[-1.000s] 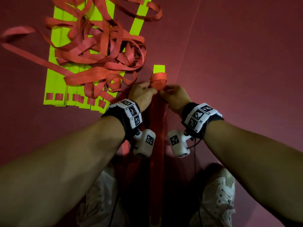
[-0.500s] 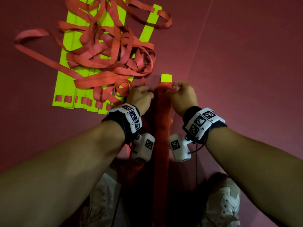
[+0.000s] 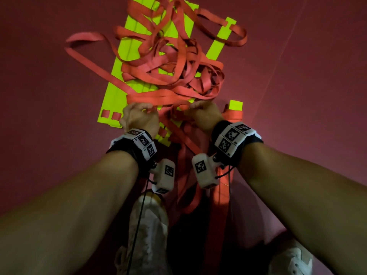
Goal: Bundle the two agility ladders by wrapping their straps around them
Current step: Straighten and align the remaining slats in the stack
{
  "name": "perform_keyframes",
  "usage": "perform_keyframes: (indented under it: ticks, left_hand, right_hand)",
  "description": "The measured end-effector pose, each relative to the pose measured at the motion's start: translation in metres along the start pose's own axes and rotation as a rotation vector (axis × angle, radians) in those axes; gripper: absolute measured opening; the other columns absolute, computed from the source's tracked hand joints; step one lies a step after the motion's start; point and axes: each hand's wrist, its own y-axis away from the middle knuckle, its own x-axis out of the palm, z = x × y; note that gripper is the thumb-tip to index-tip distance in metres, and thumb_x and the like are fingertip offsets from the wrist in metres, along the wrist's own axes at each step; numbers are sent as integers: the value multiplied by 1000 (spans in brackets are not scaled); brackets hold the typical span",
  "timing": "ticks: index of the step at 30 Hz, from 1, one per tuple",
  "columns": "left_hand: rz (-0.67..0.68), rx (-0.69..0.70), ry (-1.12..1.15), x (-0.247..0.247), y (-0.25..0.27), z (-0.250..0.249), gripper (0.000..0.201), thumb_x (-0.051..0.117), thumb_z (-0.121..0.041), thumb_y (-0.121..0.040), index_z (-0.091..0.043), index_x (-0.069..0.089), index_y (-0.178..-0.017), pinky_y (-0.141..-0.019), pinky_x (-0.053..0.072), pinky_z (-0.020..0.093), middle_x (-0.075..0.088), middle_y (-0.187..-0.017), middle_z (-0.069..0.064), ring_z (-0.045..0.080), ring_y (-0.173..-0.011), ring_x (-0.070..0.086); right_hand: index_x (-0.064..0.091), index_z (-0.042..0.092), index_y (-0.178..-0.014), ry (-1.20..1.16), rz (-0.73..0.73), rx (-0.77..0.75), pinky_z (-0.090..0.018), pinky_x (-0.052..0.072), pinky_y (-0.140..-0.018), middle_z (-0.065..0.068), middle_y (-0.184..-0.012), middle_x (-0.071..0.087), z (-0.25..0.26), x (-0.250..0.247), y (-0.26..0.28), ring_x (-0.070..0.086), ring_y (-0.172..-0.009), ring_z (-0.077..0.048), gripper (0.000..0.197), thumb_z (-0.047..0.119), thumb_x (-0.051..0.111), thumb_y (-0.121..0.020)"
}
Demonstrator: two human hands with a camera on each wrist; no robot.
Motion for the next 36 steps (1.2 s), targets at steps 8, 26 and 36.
perform_keyframes:
  ticks: [8, 26, 36]
  left_hand:
    - [-67, -43, -52, -22, -18, 33, 56, 64, -22, -89, -22, 54, -144, -113, 31, 32, 14, -168, 11, 33, -145, 35]
    - [-55, -239, -81, -47, -51, 48, 79, 90, -42, -68, -13, 48, -128, -94, 47, 45, 54, -130, 11, 33, -119, 54]
    - [146, -87, 91, -59, -29, 22, 23, 62, -19, -91, -6, 73, -107, -84, 49, 37, 69, -104, 19, 34, -100, 65]
  right_hand:
    - [65, 30, -70, -4, 77, 36, -51, 54, -89, 1, -80, 67, 4, 39, -9, 68, -92, -31, 28, 7, 70, -85]
    - [61, 17, -74, -97, 64, 178, -46, 51, -67, -5, -64, 60, -2, 42, -8, 57, -66, -27, 23, 0, 67, -89]
    - [59, 8, -88, -181, 138, 220, -27, 38, -56, -14, -83, 62, 14, 52, 10, 48, -62, -22, 15, 17, 70, -92]
